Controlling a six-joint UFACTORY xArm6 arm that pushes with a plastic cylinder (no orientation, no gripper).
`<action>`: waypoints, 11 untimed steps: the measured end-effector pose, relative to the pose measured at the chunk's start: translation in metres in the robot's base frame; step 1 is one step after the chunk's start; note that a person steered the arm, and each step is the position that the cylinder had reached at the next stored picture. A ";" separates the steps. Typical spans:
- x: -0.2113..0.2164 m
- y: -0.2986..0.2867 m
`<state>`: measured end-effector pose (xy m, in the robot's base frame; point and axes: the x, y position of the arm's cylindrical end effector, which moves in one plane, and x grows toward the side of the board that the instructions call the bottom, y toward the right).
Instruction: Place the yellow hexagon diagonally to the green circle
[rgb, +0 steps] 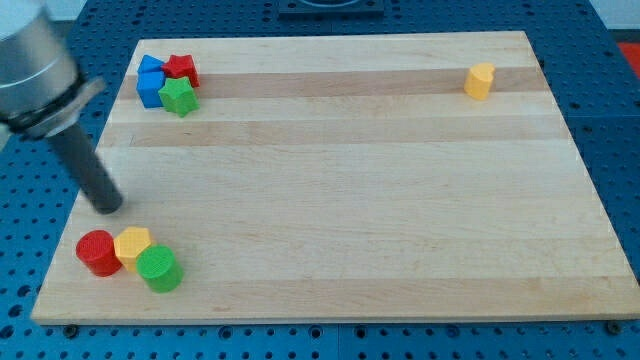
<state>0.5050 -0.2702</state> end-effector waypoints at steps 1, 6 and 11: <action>0.037 -0.034; 0.067 -0.001; 0.064 0.143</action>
<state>0.5694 -0.1277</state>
